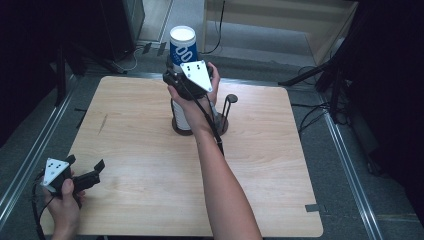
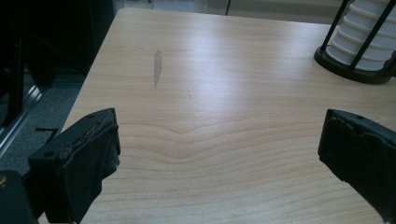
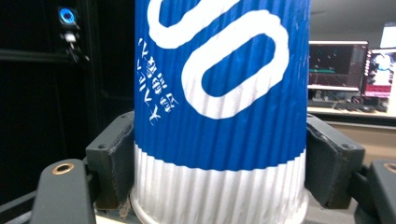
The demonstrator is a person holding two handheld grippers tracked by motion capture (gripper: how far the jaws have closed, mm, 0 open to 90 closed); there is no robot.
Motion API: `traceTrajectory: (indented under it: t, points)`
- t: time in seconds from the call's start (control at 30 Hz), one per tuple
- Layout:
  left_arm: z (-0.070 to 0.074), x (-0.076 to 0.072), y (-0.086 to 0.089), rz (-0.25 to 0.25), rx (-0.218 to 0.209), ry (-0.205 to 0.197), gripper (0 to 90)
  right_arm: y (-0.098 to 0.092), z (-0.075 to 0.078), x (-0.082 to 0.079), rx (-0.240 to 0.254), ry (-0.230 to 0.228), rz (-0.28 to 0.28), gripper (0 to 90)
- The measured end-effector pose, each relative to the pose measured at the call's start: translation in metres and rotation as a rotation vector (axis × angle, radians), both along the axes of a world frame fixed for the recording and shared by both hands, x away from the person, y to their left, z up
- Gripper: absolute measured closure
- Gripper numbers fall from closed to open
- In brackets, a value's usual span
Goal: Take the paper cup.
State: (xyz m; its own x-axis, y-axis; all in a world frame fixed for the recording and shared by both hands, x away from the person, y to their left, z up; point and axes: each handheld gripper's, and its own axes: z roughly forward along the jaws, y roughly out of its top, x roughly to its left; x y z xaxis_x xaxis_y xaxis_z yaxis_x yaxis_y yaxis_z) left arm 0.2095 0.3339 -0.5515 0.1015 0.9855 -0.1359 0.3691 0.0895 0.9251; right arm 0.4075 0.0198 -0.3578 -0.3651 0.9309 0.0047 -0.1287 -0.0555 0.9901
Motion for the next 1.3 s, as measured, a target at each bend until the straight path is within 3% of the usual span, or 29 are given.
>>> traceTrajectory:
  t: [0.5,0.67,1.3]
  points:
    - [0.000,0.000,-0.001,0.002,0.004,0.000,0.0,-0.004,0.017,-0.008,0.021,-0.050,0.002,22.8]
    - [0.000,0.000,-0.001,0.002,0.005,0.000,0.0,-0.004,0.023,-0.013,-0.002,-0.064,0.000,22.7]
    - [0.000,0.001,-0.001,-0.013,0.002,-0.005,0.0,-0.023,0.015,-0.037,-0.019,-0.031,0.013,22.4]
